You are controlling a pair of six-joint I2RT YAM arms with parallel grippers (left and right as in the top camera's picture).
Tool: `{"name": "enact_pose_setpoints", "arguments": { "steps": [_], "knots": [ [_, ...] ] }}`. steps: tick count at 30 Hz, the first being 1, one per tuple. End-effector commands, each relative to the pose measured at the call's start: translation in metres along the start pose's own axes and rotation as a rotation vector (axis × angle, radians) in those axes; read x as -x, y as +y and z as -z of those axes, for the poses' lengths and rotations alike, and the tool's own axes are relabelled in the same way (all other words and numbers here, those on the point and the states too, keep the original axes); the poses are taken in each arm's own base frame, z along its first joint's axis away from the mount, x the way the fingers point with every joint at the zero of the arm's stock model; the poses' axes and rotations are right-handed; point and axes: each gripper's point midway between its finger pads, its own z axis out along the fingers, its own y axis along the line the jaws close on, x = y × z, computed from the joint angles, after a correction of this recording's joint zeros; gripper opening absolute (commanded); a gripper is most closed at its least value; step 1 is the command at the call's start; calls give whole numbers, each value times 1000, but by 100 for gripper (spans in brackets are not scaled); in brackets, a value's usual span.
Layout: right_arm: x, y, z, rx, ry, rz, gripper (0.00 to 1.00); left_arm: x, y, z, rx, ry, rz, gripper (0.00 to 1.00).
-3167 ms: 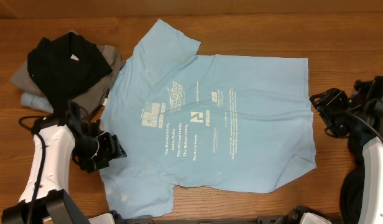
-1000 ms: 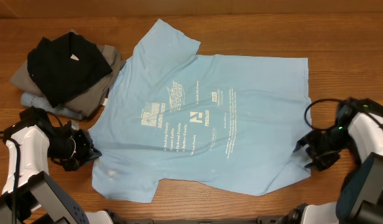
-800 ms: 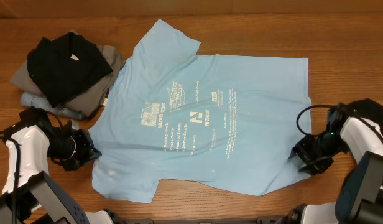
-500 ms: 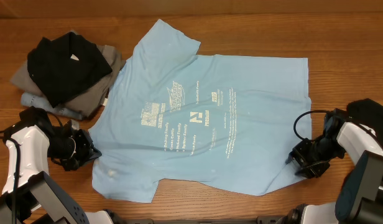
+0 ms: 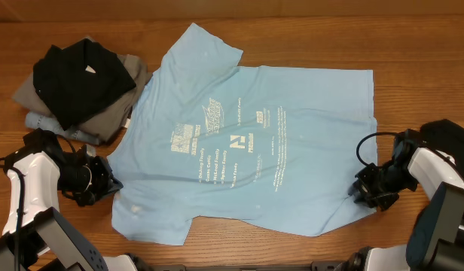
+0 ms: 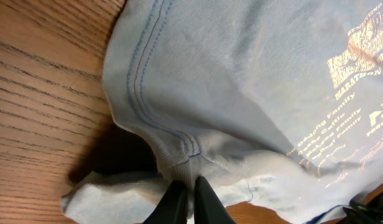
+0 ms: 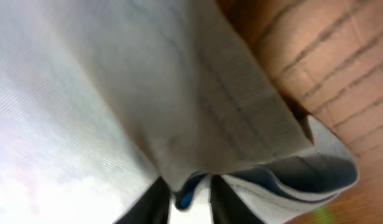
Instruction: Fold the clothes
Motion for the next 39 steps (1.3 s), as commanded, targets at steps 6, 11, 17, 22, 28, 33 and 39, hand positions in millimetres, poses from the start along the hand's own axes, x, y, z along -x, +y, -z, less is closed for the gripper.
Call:
{"name": "enact_pose_setpoints", "arguments": {
  "steps": [6,11,17,22,28,33,39],
  "knots": [
    [-5,-5,-1,-24,10,-11,16,4,-7,6,-15,-26,-39,9],
    [-10,-9,0,-38,33,-16,13,4,-7,6,-14,-25,-39,10],
    [-12,-9,0,-42,39,-15,10,4,-7,6,-14,-26,-45,10],
    [-12,-9,0,-42,39,-10,16,4,-7,6,-15,-26,-46,11],
    [-12,-10,0,-42,40,-3,4,4,-7,6,-15,-26,-46,11],
    [-9,-6,4,-35,28,16,4,4,-7,6,-15,-26,-47,11],
    [3,9,30,12,-51,61,4,4,-7,6,-14,-26,-50,11]
  ]
}}
